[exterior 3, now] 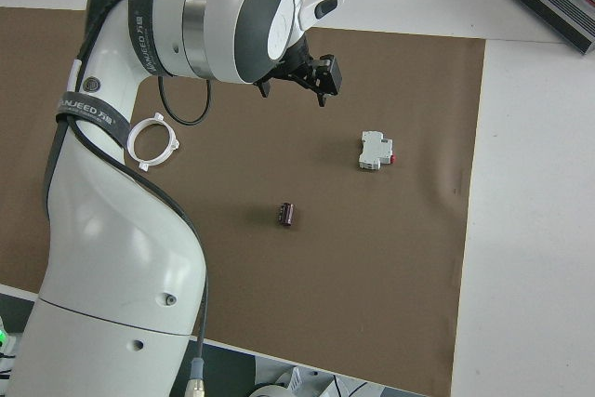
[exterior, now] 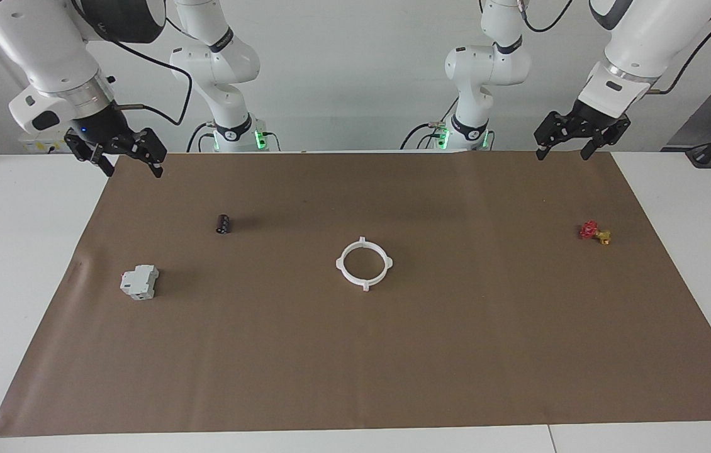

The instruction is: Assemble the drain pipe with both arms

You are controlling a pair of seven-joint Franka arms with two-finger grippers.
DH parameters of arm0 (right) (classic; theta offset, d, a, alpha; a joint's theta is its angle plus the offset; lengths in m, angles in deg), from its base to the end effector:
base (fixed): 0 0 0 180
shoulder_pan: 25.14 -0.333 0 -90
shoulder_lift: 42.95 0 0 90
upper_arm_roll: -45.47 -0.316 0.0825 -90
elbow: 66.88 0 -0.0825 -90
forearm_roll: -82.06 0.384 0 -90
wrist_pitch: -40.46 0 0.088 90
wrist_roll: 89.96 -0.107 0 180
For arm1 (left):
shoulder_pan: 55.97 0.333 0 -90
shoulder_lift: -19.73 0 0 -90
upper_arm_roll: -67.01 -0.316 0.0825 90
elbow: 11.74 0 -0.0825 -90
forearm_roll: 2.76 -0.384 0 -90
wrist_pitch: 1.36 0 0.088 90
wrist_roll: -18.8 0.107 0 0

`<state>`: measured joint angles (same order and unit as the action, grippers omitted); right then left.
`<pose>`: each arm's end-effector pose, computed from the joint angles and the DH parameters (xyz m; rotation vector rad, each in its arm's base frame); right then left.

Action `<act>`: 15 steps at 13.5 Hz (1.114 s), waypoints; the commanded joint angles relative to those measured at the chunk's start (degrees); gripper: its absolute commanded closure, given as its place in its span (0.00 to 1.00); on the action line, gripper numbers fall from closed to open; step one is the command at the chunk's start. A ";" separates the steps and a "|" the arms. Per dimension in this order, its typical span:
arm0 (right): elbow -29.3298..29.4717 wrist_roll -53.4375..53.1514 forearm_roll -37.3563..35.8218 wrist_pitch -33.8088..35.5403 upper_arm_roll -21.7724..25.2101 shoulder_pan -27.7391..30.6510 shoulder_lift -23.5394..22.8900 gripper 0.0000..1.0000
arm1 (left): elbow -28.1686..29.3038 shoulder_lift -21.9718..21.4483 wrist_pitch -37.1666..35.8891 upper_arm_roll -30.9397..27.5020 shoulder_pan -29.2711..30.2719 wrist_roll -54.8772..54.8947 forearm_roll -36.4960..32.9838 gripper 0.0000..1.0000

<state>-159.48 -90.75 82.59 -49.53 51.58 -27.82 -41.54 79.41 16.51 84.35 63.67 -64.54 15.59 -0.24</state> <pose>0.5451 -0.0324 0.6166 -3.1269 0.1153 0.0326 0.5266 -0.0522 0.6392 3.0961 -0.0586 -0.0654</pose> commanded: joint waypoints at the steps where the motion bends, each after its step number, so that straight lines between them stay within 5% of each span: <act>1: -1.63 1.05 0.43 -0.71 -0.14 0.30 1.40 0.00 | 0.34 -0.39 2.77 -0.26 0.22 -0.13 -0.06 0.00; 15: -1.63 1.05 0.34 -0.71 -0.14 0.30 1.40 0.00 | 3.15 -0.56 7.71 -0.53 0.31 0.14 -1.20 0.00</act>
<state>-159.49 -90.75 82.59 -49.53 51.59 -27.82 -41.54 81.49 16.67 91.07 62.95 -64.43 15.59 -0.53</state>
